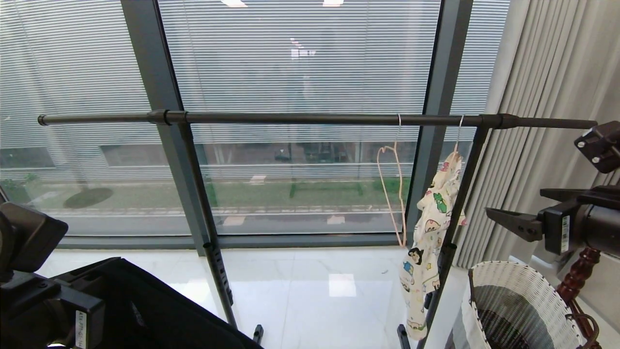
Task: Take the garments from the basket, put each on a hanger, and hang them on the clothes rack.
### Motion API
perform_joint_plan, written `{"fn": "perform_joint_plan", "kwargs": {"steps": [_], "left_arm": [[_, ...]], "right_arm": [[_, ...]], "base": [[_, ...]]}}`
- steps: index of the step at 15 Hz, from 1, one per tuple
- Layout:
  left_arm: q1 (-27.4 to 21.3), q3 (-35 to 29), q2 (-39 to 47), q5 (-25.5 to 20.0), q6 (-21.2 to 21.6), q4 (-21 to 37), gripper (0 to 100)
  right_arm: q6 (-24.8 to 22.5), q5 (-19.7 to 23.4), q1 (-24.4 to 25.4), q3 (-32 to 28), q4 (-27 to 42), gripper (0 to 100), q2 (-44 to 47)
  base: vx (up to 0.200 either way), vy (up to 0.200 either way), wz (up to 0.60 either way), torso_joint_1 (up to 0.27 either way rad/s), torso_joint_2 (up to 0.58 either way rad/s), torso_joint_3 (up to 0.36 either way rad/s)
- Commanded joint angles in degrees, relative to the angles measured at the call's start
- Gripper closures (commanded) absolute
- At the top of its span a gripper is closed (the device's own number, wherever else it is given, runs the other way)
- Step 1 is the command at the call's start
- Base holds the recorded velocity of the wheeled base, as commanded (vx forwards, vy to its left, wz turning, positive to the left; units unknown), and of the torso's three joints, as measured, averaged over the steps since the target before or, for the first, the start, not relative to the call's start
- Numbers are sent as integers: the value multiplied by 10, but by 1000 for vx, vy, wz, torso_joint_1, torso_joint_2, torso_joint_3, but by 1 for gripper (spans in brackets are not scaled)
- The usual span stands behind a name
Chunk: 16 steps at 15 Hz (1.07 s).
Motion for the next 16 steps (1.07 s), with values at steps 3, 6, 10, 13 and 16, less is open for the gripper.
{"fn": "perform_joint_plan", "kwargs": {"steps": [3,6,10,13,16], "left_arm": [[6,2,5,-1,0,0,100],[6,1,8,-1,0,-1,100],[6,-2,9,-1,-1,-2,100],[7,-3,11,0,-3,-2,100],[7,-2,11,0,-4,-2,100]], "right_arm": [[8,11,32,-29,-4,0,33],[34,10,34,-64,-34,0,91],[82,9,37,-123,-35,0,170],[133,1,65,-182,-35,0,246],[158,-67,92,-222,-34,0,320]], "base": [[133,0,0,0,3,3],[133,0,0,3,-2,3],[0,0,0,0,0,0],[0,0,0,0,0,0],[0,0,0,0,0,0]]}}
